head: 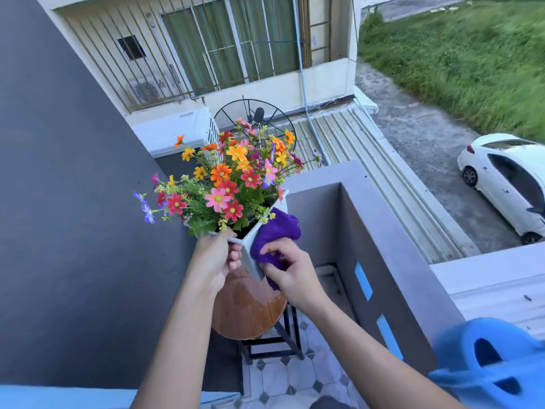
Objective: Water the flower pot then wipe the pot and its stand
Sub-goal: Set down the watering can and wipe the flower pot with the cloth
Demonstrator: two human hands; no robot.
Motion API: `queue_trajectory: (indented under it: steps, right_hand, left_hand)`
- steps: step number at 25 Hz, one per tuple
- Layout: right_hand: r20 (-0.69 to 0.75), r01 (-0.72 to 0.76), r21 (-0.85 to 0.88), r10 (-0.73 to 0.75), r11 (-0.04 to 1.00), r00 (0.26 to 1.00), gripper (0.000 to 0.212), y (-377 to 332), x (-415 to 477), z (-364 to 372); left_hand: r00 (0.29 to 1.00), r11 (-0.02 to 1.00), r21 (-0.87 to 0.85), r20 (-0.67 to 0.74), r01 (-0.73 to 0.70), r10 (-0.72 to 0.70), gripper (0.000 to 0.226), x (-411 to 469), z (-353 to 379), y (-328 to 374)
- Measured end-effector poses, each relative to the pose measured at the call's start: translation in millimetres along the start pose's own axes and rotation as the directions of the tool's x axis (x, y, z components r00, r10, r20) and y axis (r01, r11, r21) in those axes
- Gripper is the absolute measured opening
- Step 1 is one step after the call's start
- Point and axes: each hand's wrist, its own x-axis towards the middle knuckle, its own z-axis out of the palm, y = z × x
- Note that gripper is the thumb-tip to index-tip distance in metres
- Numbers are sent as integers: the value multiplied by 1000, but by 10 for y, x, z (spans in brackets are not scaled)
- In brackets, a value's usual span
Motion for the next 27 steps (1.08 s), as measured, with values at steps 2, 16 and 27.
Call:
queue_trajectory:
  steps: [2, 16, 27]
  right_hand:
    - [22, 24, -98, -22, 995, 1000, 29, 119, -76, 14]
    - [-173, 48, 57, -37, 997, 984, 23, -169, 60, 87]
    - [-426, -209, 124, 242, 970, 872, 17, -31, 973, -218]
  left_hand:
    - [1000, 1000, -18, -6, 5, -5, 27, 16, 15, 11]
    - [998, 998, 56, -48, -28, 31, 29, 29, 194, -94]
    - [998, 998, 65, 60, -2, -2, 28, 7, 128, -123]
